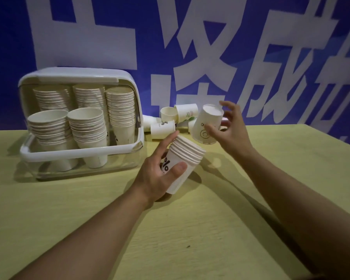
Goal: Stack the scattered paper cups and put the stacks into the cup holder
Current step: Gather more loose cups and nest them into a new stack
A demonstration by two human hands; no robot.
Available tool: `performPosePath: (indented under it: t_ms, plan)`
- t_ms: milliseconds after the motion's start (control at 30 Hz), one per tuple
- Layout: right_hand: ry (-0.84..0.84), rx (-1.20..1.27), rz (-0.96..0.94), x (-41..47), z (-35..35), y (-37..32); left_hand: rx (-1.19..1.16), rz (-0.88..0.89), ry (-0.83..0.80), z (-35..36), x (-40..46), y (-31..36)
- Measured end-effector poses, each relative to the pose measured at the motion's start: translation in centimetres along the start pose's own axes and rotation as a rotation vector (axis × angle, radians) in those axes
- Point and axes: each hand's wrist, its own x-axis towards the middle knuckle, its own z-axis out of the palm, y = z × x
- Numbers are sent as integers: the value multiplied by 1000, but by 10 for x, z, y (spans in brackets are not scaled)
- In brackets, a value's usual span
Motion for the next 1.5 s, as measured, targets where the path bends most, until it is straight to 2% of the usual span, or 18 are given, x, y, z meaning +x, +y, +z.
performPosePath:
  t_ms: [67, 200, 367, 533, 733, 833, 933, 1033, 1133, 1200, 1300, 1400, 1500]
  plan:
    - [56, 176, -37, -25, 10, -15, 9, 2, -32, 2, 0, 3]
    - [26, 112, -141, -43, 19, -22, 3, 2, -85, 4, -1, 5]
    - [2, 262, -16, -51, 31, -21, -41, -39, -70, 2, 1, 3]
    - [2, 306, 20, -52, 31, -23, -39, -40, -66, 4, 2, 3]
    - [-90, 260, 42, -50, 25, -21, -24, -26, -42, 5, 2, 2]
    - [-106, 252, -8, -52, 22, -19, -79, -40, 8, 4, 2, -1]
    - [-196, 173, -59, -56, 23, -17, -112, -44, 75, 1, 2, -1]
    - [-218, 139, -53, -54, 20, -17, -121, -51, 75, 0, 2, -1]
    - [-167, 13, -70, -49, 9, -13, -102, -44, 65, 3, 2, 0]
    - [-59, -94, -57, -40, 0, -3, -115, -41, 65, 3, 1, 1]
    - [60, -402, 40, -13, -22, 21, -123, -34, 60, 4, 0, 3]
    - [-41, -778, 144, 18, -47, 46, -116, -43, 51, 4, 2, 2]
    - [-131, -1013, 231, 36, -68, 70, -111, -42, 56, 4, 5, -2]
